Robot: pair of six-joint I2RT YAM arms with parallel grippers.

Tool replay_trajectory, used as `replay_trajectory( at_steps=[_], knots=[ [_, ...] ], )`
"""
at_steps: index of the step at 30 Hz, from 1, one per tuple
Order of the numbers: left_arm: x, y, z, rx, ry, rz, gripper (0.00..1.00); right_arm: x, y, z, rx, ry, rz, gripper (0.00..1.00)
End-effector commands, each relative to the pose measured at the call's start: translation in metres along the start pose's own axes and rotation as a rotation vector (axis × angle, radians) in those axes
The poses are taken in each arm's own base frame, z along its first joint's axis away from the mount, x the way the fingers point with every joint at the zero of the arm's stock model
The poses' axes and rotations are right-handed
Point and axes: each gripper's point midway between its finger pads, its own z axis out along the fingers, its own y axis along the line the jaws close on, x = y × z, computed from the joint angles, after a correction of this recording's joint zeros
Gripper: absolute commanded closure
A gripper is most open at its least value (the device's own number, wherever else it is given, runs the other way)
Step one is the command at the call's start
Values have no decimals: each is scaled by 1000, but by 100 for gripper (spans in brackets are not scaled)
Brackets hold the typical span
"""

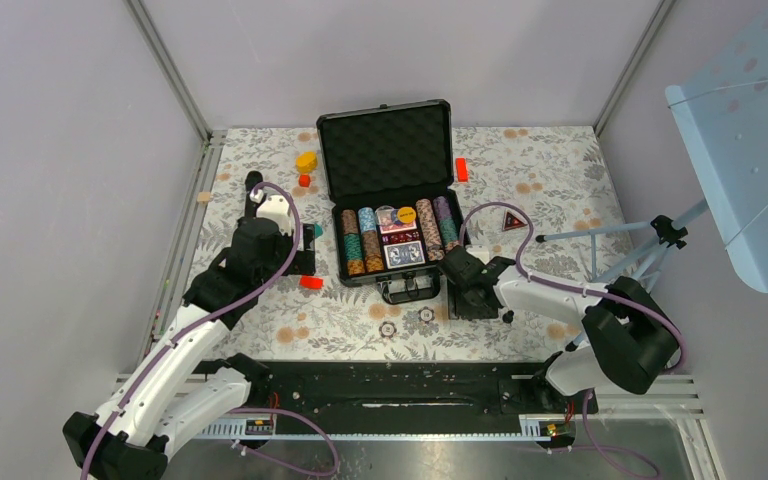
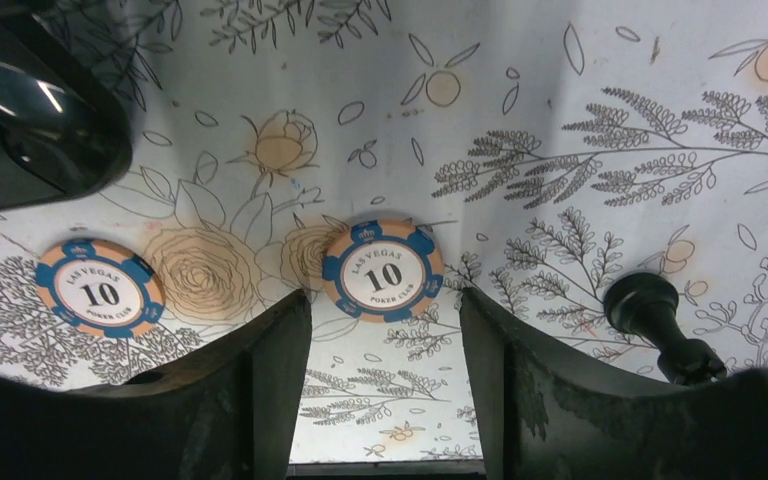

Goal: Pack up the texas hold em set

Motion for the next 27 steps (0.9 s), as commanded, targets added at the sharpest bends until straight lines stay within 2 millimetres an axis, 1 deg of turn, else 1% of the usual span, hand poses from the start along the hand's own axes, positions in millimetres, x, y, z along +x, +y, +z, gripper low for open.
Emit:
replay_trajectory(
  at_steps=[1, 5, 10, 14, 20, 23, 27],
  knots=[
    [-6, -4, 3, 20, -28, -16, 1, 2, -8, 12, 26, -4, 45, 37],
    [-6, -4, 4, 18, -25, -15, 1, 6, -8, 19, 16, 12, 49, 40],
    [-5, -4, 4, 16, -25, -13, 1, 5, -7, 22, 24, 23, 40, 43],
    [-5, -4, 4, 16, -22, -12, 1, 6, -7, 23, 32, 35, 36, 48],
    [-5, -5, 5, 20, -21, -11, 1, 7, -7, 21, 22, 43, 35, 56],
    [-5, -5, 5, 24, -20, -10, 1, 7, -6, 19, 18, 44, 34, 56],
    [-5, -5, 5, 22, -20, -11, 1, 0, -3, 11, -3, 20, 35, 55]
  ],
)
